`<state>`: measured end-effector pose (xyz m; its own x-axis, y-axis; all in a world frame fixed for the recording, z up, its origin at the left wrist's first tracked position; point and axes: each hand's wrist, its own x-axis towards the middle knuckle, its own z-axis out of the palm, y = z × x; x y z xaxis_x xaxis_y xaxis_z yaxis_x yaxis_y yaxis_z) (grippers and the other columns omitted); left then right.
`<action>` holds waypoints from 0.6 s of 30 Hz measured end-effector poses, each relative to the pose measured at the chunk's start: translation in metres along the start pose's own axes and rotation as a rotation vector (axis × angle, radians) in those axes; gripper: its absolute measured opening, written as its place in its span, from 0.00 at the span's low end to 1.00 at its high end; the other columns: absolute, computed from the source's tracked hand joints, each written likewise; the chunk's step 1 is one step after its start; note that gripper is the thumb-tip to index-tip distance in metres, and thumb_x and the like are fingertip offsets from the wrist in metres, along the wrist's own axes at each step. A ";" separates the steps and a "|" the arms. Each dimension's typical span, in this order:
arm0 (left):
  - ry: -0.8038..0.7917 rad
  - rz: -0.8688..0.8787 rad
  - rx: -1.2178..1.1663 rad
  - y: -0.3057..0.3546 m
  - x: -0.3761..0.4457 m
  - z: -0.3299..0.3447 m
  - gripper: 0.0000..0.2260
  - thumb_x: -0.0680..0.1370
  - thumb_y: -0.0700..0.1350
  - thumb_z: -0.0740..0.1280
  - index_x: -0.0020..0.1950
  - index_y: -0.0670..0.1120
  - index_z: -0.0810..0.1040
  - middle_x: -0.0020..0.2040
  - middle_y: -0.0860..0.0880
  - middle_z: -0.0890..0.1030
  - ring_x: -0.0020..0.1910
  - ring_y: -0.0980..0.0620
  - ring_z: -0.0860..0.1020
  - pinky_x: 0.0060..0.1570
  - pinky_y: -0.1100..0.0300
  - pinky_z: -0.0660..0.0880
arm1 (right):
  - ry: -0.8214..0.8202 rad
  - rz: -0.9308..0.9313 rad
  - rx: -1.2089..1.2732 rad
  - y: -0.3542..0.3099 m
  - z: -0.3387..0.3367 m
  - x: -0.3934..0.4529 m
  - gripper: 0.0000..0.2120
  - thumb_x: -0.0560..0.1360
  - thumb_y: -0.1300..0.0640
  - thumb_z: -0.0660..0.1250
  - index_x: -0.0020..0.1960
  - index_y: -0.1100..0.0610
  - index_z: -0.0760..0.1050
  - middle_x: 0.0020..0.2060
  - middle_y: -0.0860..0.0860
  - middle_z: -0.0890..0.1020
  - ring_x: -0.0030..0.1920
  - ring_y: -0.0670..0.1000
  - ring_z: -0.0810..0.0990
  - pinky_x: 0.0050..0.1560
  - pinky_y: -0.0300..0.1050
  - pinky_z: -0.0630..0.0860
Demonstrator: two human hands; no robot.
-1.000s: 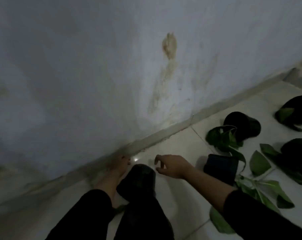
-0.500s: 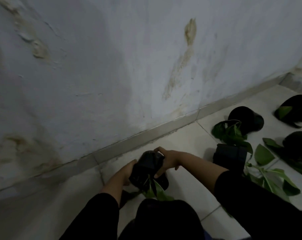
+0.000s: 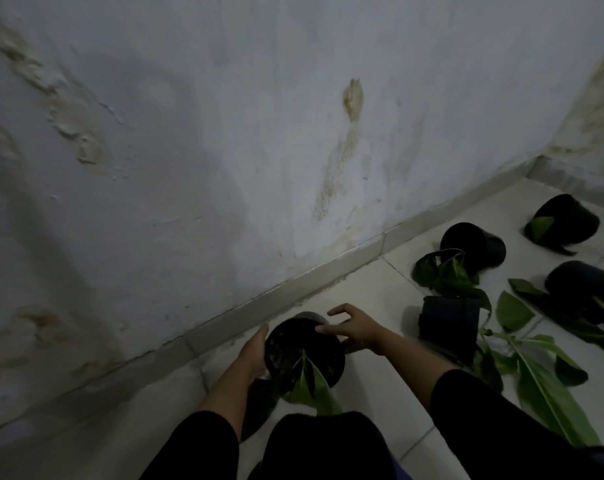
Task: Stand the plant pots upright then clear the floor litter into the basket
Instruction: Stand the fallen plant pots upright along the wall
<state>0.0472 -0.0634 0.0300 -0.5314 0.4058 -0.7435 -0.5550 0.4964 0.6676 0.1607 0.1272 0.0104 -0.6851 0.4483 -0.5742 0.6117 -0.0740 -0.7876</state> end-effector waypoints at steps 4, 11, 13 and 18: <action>0.000 0.054 -0.009 0.020 0.008 0.000 0.28 0.83 0.56 0.51 0.71 0.35 0.67 0.67 0.35 0.72 0.65 0.38 0.72 0.57 0.52 0.72 | 0.226 -0.069 0.090 0.003 0.000 0.012 0.24 0.66 0.44 0.79 0.54 0.58 0.78 0.48 0.60 0.84 0.43 0.55 0.83 0.41 0.47 0.81; -0.031 0.086 -0.016 0.026 0.019 -0.002 0.26 0.83 0.55 0.50 0.67 0.36 0.72 0.64 0.36 0.75 0.57 0.40 0.77 0.44 0.59 0.73 | 0.227 -0.096 0.136 0.006 0.013 0.033 0.10 0.74 0.55 0.71 0.54 0.57 0.81 0.51 0.55 0.84 0.52 0.53 0.82 0.60 0.53 0.78; 0.004 0.091 -0.024 0.026 0.025 -0.003 0.26 0.82 0.57 0.53 0.66 0.37 0.74 0.61 0.37 0.78 0.48 0.45 0.78 0.39 0.60 0.73 | 0.218 -0.105 0.142 0.000 0.019 0.035 0.06 0.74 0.55 0.70 0.48 0.55 0.83 0.48 0.53 0.84 0.51 0.53 0.82 0.60 0.53 0.78; 0.033 0.093 -0.008 0.026 0.030 -0.005 0.25 0.82 0.55 0.54 0.65 0.36 0.75 0.58 0.38 0.79 0.40 0.47 0.77 0.34 0.62 0.73 | 0.194 -0.074 0.196 -0.015 0.024 0.036 0.05 0.76 0.54 0.68 0.51 0.52 0.77 0.53 0.54 0.80 0.54 0.54 0.79 0.59 0.51 0.77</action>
<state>0.0134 -0.0420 0.0254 -0.6014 0.4247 -0.6767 -0.5072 0.4514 0.7341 0.1176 0.1228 -0.0039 -0.6249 0.6194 -0.4752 0.4617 -0.1976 -0.8647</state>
